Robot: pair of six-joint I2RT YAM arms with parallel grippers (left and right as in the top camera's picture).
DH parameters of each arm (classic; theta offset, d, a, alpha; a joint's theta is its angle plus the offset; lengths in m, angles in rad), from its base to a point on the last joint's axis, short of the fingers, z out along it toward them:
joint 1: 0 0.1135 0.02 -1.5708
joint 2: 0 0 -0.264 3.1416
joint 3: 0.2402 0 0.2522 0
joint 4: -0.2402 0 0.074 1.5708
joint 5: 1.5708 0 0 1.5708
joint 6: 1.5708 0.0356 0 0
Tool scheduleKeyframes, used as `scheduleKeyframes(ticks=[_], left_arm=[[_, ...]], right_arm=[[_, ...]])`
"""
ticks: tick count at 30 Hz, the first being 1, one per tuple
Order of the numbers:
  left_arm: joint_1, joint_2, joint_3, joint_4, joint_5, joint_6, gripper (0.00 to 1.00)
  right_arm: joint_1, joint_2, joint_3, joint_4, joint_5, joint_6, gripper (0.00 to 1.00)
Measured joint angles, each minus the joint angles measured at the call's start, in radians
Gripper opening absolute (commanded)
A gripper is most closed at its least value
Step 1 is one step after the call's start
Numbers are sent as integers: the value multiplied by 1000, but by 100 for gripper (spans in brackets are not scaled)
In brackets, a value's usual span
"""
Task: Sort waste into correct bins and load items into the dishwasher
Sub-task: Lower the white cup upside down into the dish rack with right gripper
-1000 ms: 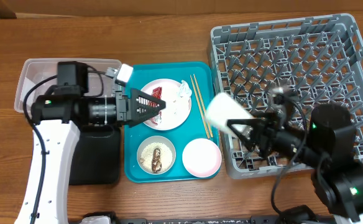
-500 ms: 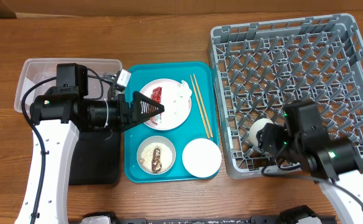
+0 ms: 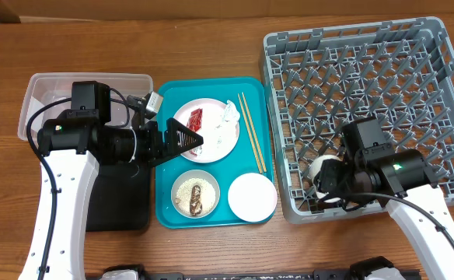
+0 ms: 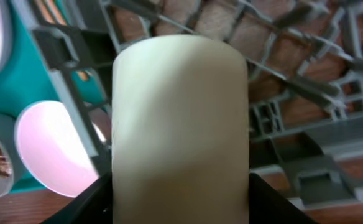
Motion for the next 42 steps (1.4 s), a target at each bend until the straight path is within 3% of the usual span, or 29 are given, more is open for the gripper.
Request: scheduleKeyframes(ticks=[6,16,32,33,34,35,36,37,42], left_arm=[[0,0,0,-10,-10,0,100],[0,0,0,-18,-29,0,100],[0,0,0,-40,-32,0,100],[0,0,0,-42,-32,1,100],[0,0,0,-43,-33,1,100],[0,0,0,-43,-33,1,100],[0,0,0,-43,-33,1,100],[0,0,0,-43,-33,1,100],[0,0,0,-43,-33,4,100]], right_arm=[[1,6,10,48,-35,-19,37],[1,9,209,-208,-47,-28,36],[1,113,193,-280,-66,-29,37],[1,123,187,-280,-70,-29,39],[1,134,182,-279,-77,-31,51],[2,142,180,-278,-84,-33,64],[3,153,179,-277,-92,-37,85],[4,159,179,-276,-97,-38,96],[10,166,190,-237,-118,-54,100]])
